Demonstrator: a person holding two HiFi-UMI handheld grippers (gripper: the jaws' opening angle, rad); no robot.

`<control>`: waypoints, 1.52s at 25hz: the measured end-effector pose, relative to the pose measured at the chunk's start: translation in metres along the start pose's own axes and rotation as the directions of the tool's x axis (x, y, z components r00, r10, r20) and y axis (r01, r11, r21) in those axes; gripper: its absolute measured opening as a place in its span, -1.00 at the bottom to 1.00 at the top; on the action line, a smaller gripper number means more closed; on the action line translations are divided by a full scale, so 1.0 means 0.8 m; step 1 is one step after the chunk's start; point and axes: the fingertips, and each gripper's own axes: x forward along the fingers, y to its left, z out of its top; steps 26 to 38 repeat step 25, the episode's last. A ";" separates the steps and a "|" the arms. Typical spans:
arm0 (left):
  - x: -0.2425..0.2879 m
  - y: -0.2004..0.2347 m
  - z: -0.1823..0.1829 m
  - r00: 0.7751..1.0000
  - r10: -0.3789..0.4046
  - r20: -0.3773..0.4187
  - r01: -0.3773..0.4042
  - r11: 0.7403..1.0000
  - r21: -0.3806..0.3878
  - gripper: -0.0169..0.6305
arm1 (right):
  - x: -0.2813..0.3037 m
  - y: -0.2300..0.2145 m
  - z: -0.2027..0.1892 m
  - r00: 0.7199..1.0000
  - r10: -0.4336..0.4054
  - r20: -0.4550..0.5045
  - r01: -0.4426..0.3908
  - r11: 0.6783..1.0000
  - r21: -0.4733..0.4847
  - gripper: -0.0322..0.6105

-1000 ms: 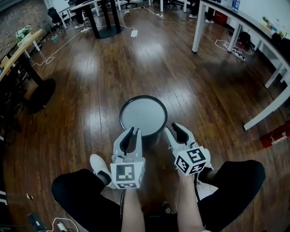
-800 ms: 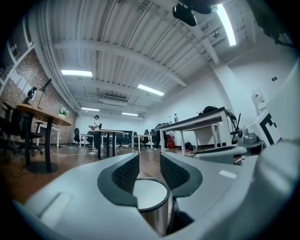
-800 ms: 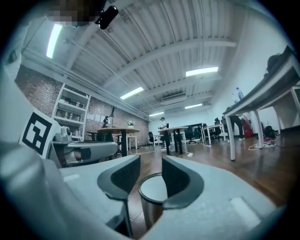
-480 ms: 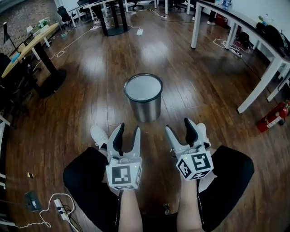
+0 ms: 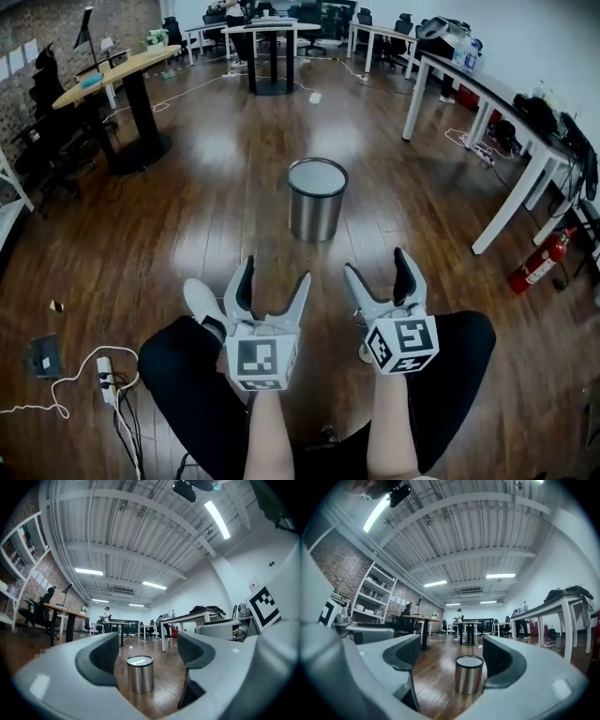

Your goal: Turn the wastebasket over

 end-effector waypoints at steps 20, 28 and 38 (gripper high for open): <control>-0.126 -0.102 0.018 0.993 0.111 -0.029 -0.108 0.990 0.086 0.16 | -0.152 0.015 0.007 0.990 0.140 0.012 -0.140 0.989 0.046 0.33; -0.146 -0.109 0.024 0.992 0.118 -0.037 -0.116 0.992 0.039 0.13 | -0.170 0.019 0.015 0.987 0.158 0.014 -0.158 0.986 0.052 0.33; -0.146 -0.109 0.024 0.992 0.118 -0.037 -0.116 0.992 0.039 0.13 | -0.170 0.019 0.015 0.987 0.158 0.014 -0.158 0.986 0.052 0.33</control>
